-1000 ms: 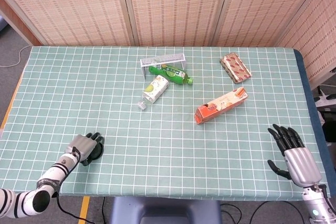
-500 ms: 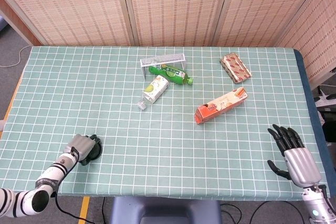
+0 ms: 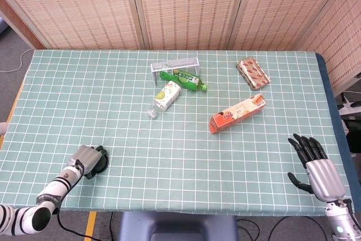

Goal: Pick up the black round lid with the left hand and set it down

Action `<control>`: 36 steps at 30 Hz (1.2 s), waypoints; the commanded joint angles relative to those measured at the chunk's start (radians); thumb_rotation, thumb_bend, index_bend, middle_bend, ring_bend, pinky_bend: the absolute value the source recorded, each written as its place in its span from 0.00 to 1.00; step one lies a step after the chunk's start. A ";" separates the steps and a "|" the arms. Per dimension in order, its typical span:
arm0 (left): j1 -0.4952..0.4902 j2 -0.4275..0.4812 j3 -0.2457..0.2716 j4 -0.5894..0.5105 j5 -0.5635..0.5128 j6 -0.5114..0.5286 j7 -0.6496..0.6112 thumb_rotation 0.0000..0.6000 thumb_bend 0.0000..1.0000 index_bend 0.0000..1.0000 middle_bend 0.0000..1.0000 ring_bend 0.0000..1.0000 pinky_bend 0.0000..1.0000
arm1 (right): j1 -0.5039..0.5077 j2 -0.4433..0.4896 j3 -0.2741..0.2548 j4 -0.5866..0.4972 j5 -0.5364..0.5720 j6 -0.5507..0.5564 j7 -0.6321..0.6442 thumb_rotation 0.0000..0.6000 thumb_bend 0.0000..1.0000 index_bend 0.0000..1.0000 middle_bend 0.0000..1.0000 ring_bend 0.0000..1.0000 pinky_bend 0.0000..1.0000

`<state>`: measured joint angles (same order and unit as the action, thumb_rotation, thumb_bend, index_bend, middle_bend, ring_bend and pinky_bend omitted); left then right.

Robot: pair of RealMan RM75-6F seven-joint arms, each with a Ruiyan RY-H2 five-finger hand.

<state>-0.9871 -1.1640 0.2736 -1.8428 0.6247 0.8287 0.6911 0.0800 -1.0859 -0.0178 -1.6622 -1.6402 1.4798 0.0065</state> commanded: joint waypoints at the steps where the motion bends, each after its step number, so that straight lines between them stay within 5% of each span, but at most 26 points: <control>1: 0.031 0.004 -0.011 0.011 0.068 0.015 -0.039 1.00 0.44 0.65 0.74 0.69 0.80 | 0.000 0.000 0.000 -0.001 -0.001 0.000 0.000 1.00 0.23 0.00 0.00 0.00 0.00; 19: 0.097 0.000 -0.041 0.069 0.208 -0.005 -0.113 1.00 0.54 0.89 0.98 0.88 0.96 | -0.001 0.005 -0.006 -0.006 -0.008 -0.001 0.009 1.00 0.23 0.00 0.00 0.00 0.00; 25: 0.108 0.014 -0.051 0.054 0.229 0.001 -0.119 1.00 0.64 0.94 1.00 0.93 1.00 | -0.001 0.006 -0.006 -0.006 -0.010 0.000 0.010 1.00 0.23 0.00 0.00 0.00 0.00; 36: 0.136 0.046 -0.091 0.010 0.290 0.023 -0.170 1.00 0.65 0.95 1.00 0.94 1.00 | 0.000 0.008 -0.007 -0.006 -0.010 -0.002 0.016 1.00 0.23 0.00 0.00 0.00 0.00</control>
<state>-0.8559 -1.1221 0.1896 -1.8282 0.9066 0.8525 0.5336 0.0800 -1.0778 -0.0244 -1.6677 -1.6505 1.4779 0.0226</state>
